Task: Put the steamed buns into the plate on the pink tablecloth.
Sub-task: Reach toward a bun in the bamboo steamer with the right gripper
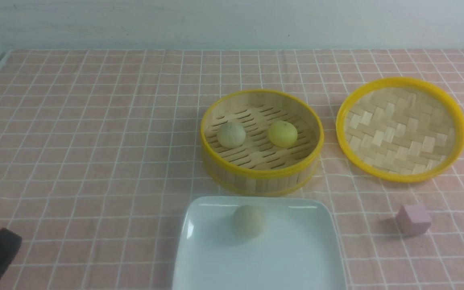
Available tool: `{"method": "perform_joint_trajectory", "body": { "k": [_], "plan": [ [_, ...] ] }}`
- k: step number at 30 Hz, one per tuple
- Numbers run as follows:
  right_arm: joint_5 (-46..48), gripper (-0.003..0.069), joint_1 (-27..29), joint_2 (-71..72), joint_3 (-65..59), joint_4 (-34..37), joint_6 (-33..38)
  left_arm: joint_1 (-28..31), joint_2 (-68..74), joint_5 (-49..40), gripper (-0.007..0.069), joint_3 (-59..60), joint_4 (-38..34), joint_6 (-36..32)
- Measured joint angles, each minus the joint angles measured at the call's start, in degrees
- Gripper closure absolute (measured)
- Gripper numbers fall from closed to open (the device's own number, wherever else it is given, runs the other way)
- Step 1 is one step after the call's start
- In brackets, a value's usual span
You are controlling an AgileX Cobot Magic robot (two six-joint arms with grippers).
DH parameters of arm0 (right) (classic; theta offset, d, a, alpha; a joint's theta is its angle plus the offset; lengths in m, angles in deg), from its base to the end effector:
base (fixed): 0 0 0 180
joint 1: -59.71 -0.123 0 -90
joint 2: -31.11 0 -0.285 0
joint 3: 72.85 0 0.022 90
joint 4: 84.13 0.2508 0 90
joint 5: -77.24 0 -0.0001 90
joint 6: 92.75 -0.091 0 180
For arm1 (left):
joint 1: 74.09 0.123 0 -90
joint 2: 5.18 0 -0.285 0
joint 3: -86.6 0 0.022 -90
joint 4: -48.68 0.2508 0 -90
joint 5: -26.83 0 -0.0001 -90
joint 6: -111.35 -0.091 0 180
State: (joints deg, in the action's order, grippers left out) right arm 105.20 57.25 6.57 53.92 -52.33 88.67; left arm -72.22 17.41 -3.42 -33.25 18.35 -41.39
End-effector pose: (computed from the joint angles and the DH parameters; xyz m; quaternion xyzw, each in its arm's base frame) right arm 0.0664 0.0254 0.2975 0.0893 0.7702 0.2537 0.5783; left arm 0.0665 -0.0210 0.2566 -0.3144 0.7498 -0.3460 0.4682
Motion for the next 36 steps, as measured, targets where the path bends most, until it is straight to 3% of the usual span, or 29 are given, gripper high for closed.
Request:
{"method": "perform_joint_trajectory", "body": {
  "k": [5, 7, 12, 13, 17, 21, 26, 30, 34, 36],
  "plan": [
    [18.53, 0.0659, 0.0, -20.28, 5.61, -5.05, 3.05, 0.0, 18.98, -20.26, 0.0625, -8.7, 6.3, -7.24],
    [21.36, 0.0658, 0.0, -26.12, 7.26, -4.02, 4.87, 0.0, 24.07, -23.61, 0.0625, -11.0, 6.95, -10.39],
    [25.63, 0.0649, -2.56, -37.81, 11.16, 10.98, 24.41, 0.0, 32.47, -24.93, 0.0625, -14.74, 5.28, -22.61],
    [26.4, 0.0647, -4.97, -41.39, 12.65, 16.9, 30.53, 0.0, 33.83, -23.73, 0.0625, -14.95, 3.55, -25.45],
    [25.91, 0.0641, -11.27, -49.95, 17.79, 21.98, 37.28, 0.0, 35.13, -21.72, 0.0624, -15.1, 0.67, -30.17],
    [22.25, 0.0637, -15.96, -57.62, 25.09, 19.75, 36.59, 0.0, 35.2, -20.58, 0.062, -15.1, 0.03, -31.12],
    [19.09, 0.0627, -20.3, -69.29, 37.69, 10.63, 31.71, 0.0, 35.2, -20.46, 0.0613, -15.1, -0.11, -31.29],
    [19.09, 0.0594, -21.63, -78.39, 49.19, -0.29, 23.19, 0.0, 35.2, -20.46, 0.0606, -15.1, -0.11, -31.4],
    [18.94, 0.05, -21.62, -88.33, 60.59, -10.45, 16.73, 0.0, 35.2, -20.46, 0.0585, -15.1, -0.11, -31.44],
    [18.71, 0.0452, -21.62, -91.56, 64.77, -12.03, 15.44, 0.0, 35.2, -20.26, 0.0573, -15.1, -0.11, -31.44]
  ]
}}
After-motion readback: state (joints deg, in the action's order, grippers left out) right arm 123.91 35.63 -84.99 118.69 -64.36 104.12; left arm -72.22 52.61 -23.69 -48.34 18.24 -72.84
